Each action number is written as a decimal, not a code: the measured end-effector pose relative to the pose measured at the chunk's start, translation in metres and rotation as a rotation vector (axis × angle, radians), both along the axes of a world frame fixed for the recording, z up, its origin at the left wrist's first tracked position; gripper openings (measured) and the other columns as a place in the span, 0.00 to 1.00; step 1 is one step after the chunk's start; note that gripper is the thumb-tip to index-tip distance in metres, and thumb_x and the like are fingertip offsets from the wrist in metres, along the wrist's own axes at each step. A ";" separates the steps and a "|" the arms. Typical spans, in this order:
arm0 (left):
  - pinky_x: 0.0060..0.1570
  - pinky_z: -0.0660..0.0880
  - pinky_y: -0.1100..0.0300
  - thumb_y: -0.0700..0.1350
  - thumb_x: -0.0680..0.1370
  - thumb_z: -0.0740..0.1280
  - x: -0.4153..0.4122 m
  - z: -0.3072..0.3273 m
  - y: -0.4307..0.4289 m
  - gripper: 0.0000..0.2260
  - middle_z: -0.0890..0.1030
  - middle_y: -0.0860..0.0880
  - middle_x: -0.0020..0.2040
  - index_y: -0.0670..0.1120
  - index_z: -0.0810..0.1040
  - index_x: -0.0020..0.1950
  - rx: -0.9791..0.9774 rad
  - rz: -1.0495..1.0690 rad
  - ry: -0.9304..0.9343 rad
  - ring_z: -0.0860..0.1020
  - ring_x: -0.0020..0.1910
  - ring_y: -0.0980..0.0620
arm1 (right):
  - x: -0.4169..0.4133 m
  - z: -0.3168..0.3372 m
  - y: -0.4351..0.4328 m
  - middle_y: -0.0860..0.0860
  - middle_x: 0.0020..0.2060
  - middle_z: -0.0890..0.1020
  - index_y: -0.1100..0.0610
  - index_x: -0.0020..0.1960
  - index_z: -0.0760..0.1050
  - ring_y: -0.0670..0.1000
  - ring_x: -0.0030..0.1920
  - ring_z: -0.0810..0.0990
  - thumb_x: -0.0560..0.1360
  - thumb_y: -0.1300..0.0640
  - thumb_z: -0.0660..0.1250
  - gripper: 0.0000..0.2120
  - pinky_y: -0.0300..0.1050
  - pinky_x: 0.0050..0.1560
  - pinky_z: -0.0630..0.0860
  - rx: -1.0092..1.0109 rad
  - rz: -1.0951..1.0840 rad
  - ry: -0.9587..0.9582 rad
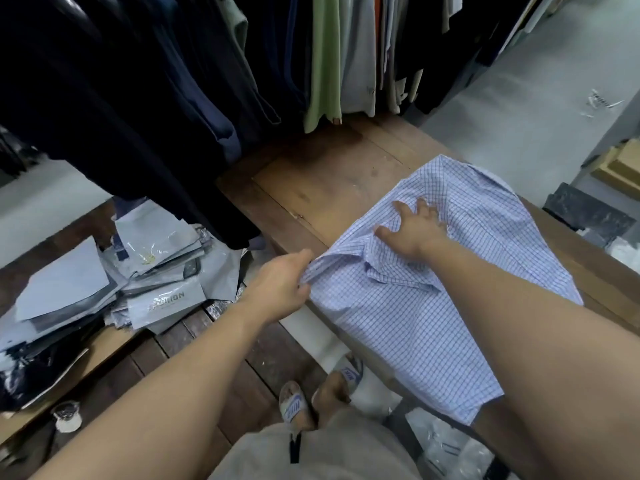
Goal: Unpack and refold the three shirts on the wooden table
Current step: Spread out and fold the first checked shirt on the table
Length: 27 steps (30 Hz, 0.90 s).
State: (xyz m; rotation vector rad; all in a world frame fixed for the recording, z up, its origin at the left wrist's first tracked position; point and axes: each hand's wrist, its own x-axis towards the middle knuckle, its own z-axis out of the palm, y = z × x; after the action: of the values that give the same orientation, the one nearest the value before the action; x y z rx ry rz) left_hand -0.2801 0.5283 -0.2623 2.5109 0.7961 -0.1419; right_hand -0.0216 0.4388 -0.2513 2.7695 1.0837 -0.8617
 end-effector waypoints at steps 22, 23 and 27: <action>0.36 0.70 0.54 0.39 0.75 0.62 0.018 0.003 -0.066 0.16 0.74 0.49 0.49 0.52 0.70 0.61 -0.047 0.179 0.057 0.76 0.46 0.43 | 0.020 0.010 -0.008 0.60 0.64 0.69 0.63 0.56 0.75 0.62 0.56 0.74 0.75 0.64 0.67 0.10 0.55 0.57 0.72 0.303 -0.138 -0.392; 0.38 0.71 0.52 0.38 0.75 0.62 0.018 0.003 -0.065 0.18 0.73 0.50 0.51 0.53 0.70 0.62 -0.051 0.169 0.079 0.75 0.46 0.44 | 0.023 0.012 -0.006 0.59 0.64 0.68 0.64 0.56 0.74 0.60 0.51 0.75 0.76 0.67 0.67 0.10 0.53 0.51 0.74 0.333 -0.141 -0.364; 0.43 0.75 0.48 0.38 0.74 0.62 0.013 -0.003 -0.058 0.20 0.69 0.53 0.48 0.58 0.70 0.62 -0.100 0.033 0.128 0.74 0.46 0.46 | 0.042 0.020 0.001 0.58 0.66 0.68 0.64 0.59 0.73 0.59 0.45 0.75 0.76 0.71 0.65 0.13 0.51 0.41 0.70 0.327 -0.168 -0.397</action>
State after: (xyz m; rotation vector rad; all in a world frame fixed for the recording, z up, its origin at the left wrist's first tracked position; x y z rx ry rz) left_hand -0.2670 0.4707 -0.2654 2.4123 0.8592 -0.3256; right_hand 0.0205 0.4395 -0.2312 3.1376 1.0027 -0.1261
